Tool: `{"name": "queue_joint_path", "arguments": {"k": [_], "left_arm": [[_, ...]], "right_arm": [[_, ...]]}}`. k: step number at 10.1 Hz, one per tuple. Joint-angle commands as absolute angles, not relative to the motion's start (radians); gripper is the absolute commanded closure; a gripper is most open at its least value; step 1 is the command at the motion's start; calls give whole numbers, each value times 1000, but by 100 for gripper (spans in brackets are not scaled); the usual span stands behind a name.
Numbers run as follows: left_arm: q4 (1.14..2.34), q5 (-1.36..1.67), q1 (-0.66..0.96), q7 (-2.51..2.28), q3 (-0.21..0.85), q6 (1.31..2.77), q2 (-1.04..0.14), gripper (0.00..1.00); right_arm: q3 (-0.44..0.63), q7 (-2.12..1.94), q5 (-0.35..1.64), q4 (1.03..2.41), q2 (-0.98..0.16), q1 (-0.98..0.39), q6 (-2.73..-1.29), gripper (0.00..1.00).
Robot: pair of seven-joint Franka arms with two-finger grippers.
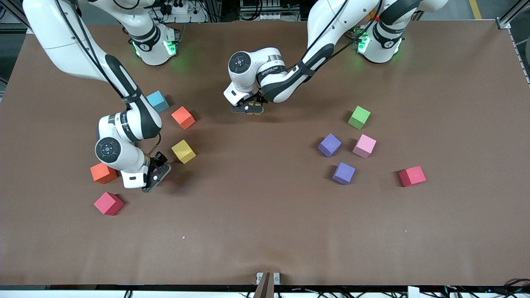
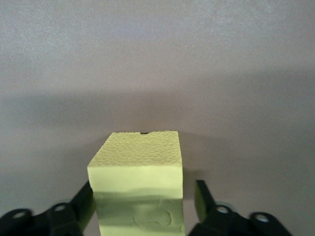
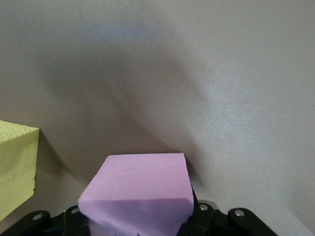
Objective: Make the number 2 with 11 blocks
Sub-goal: 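Place the yellow cube mid-table with the left gripper while the right carries pink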
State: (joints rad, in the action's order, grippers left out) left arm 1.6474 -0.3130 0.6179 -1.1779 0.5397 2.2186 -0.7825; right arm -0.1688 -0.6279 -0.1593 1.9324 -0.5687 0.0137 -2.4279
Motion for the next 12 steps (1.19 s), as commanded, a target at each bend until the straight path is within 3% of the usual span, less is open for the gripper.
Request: {"name": "queue_joint_path", "arguments": {"k": [1, 2, 4, 8, 10, 12], "left_arm": [[1641, -324, 603, -1206, 532, 2217, -752, 0], [1641, -324, 583, -1236, 532, 2206, -726, 0], [1655, -316, 461, -1270, 534, 2116, -642, 0], [1869, -284, 243, -1524, 537, 2109, -479, 0], [2050, -279, 141, -1647, 538, 2260, -376, 0], [2216, -281, 82, -1765, 537, 2431, -283, 0]], "right_arm": [[-190, -630, -179, 1928, -496, 17, -2418, 72], [-199, -652, -179, 1925, -450, 12, -2386, 73], [-245, -707, -175, 1878, -358, 8, -2176, 74], [-414, -815, -149, 1908, -232, 9, -2060, 74], [-507, -813, -149, 1992, -134, -32, -2060, 74], [-512, -811, -149, 2141, -56, -188, -2145, 74]]}}
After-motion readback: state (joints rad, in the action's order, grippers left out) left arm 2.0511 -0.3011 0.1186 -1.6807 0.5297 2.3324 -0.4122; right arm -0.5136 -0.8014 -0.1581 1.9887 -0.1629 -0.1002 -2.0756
